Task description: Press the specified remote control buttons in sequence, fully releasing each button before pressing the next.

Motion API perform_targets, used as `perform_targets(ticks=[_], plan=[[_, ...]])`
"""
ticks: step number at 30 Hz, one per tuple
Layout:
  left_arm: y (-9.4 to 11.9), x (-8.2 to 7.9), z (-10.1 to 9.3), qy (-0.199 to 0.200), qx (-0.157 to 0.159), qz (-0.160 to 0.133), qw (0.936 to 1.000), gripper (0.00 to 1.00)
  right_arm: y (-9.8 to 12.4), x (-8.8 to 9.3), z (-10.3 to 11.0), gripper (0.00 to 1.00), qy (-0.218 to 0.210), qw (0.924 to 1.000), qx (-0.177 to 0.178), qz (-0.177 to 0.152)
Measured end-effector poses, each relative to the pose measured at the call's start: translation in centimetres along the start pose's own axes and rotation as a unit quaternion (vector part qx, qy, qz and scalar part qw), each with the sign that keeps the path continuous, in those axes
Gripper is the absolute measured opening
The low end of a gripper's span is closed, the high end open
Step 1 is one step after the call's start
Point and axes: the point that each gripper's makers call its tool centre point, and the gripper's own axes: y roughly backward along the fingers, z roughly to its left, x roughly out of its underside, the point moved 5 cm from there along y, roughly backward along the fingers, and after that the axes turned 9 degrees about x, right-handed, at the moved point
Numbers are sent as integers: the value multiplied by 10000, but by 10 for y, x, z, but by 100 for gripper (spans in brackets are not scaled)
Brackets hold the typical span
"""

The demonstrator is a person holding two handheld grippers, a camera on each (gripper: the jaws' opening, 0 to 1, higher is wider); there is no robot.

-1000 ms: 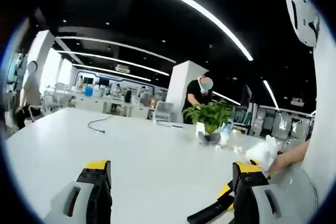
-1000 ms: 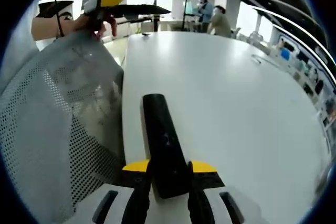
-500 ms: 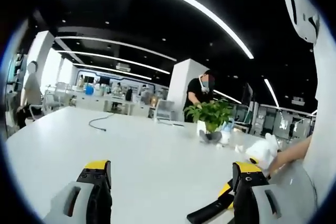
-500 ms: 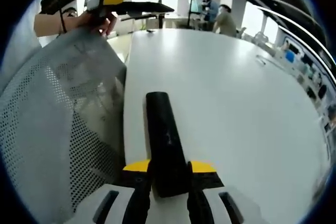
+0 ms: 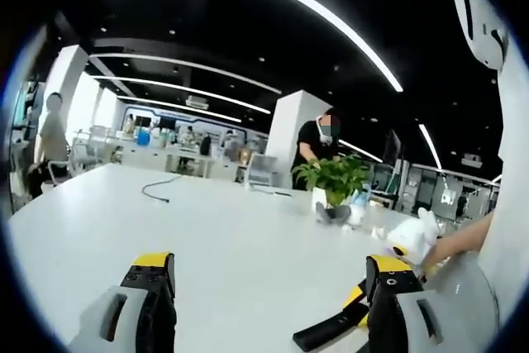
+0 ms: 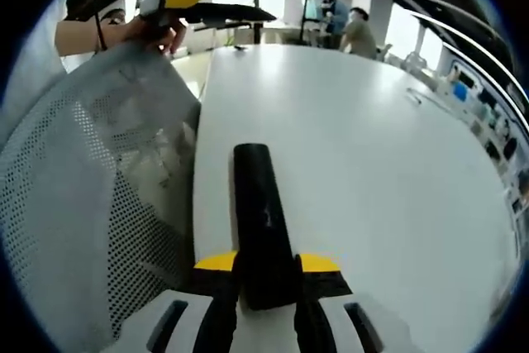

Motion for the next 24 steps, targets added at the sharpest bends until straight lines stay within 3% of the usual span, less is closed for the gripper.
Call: perform_targets(ticks=[24], plan=[[0,5,0,89,40,165,9998,100,-4,0,-15,23,-214,9997,142,-10]])
